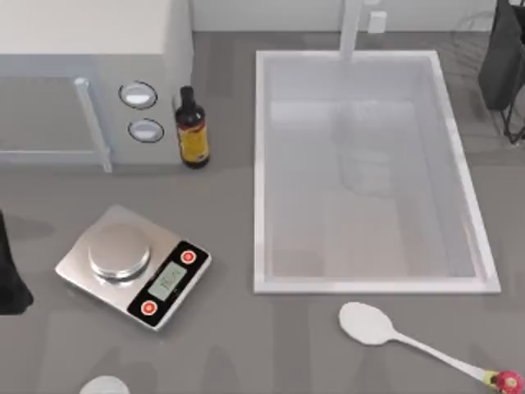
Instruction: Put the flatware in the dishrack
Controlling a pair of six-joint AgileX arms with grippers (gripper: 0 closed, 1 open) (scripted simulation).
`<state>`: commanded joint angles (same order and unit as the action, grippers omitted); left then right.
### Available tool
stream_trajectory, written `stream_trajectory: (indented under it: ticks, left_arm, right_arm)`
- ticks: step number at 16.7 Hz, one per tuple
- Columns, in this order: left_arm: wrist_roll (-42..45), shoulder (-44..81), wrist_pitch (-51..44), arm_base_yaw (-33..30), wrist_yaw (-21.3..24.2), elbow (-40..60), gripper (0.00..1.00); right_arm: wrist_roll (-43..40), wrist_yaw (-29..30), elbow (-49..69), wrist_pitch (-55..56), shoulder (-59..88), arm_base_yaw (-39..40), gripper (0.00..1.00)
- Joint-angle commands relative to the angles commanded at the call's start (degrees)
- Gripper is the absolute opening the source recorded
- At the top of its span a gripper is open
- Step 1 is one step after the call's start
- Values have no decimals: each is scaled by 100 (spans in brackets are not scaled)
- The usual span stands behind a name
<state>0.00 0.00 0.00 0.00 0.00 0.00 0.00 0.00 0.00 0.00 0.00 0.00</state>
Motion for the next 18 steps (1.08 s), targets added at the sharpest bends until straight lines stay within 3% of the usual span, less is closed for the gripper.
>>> stream_trajectory:
  ticks: [7, 18]
  left_arm:
    - [0, 0, 0, 0, 0, 0, 100]
    - [0, 0, 0, 0, 0, 0, 100]
  right_arm:
    - [-384, -2, 769, -769, 925, 447, 100]
    - [-2208, 44, 4080, -4479, 6467, 2462, 100]
